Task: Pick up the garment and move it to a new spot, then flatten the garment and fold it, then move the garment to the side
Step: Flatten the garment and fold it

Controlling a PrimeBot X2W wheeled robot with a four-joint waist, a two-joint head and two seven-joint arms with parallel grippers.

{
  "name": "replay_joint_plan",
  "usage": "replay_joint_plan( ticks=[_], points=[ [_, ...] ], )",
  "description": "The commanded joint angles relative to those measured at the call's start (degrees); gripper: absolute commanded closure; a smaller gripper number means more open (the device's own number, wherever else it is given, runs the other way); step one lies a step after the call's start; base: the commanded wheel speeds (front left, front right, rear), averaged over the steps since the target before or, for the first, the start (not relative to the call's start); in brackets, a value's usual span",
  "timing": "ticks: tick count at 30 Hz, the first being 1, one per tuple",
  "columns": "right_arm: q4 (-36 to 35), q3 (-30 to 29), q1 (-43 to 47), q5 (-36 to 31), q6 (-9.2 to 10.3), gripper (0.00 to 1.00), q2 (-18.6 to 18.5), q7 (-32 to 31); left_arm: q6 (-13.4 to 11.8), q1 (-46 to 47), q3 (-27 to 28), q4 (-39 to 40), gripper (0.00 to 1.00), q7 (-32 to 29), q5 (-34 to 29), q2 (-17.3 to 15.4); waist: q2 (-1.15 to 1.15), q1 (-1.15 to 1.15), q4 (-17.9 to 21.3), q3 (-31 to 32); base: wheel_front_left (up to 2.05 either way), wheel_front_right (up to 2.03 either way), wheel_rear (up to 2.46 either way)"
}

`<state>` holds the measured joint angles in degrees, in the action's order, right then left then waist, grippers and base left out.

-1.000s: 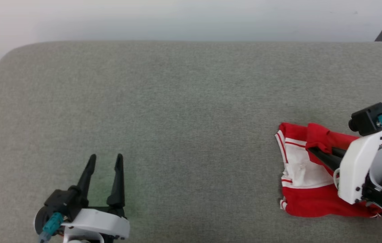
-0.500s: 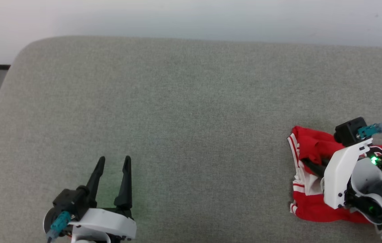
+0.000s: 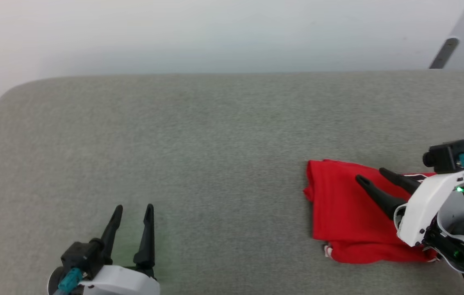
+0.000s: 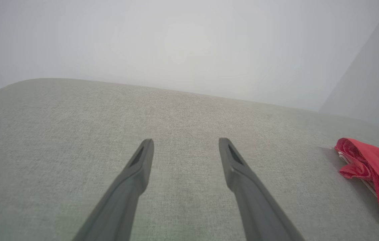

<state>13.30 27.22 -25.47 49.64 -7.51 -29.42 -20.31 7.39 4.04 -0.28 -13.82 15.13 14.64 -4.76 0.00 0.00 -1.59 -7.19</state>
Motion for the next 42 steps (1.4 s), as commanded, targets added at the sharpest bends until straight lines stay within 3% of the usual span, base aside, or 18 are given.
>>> replay_joint_plan(
  ticks=[1,8,19,30,42],
  points=[
    [0.9,-0.2,0.7,1.5,0.04,0.0,0.1,2.2,0.2,-0.9,-0.1,-0.4,0.0,0.0,0.5,-0.3,0.0,0.0,2.8,1.3,0.0,0.0,0.0],
    [4.6,0.5,1.3,1.8,0.04,0.0,-0.9,14.5,0.2,-0.6,0.1,-2.0,0.0,0.0,1.9,-1.4,0.0,0.0,7.0,2.0,0.0,0.0,0.0],
    [10.8,-2.2,6.0,-3.1,0.04,0.0,-1.8,32.4,0.2,-3.0,3.1,-1.1,0.0,0.0,0.9,-2.6,0.0,0.0,9.6,4.6,0.0,0.0,0.0],
    [6.3,-10.7,13.4,-15.1,0.04,0.0,0.2,35.5,0.2,-9.3,5.8,5.1,0.0,0.0,-5.0,-1.6,0.0,0.0,8.7,6.9,0.0,0.0,0.0],
    [-3.6,-21.2,22.7,-24.8,0.04,0.0,5.7,35.5,0.2,-13.7,5.5,7.9,0.0,0.0,-6.7,0.0,0.0,0.0,5.7,8.6,0.0,0.0,0.0]
  ],
)
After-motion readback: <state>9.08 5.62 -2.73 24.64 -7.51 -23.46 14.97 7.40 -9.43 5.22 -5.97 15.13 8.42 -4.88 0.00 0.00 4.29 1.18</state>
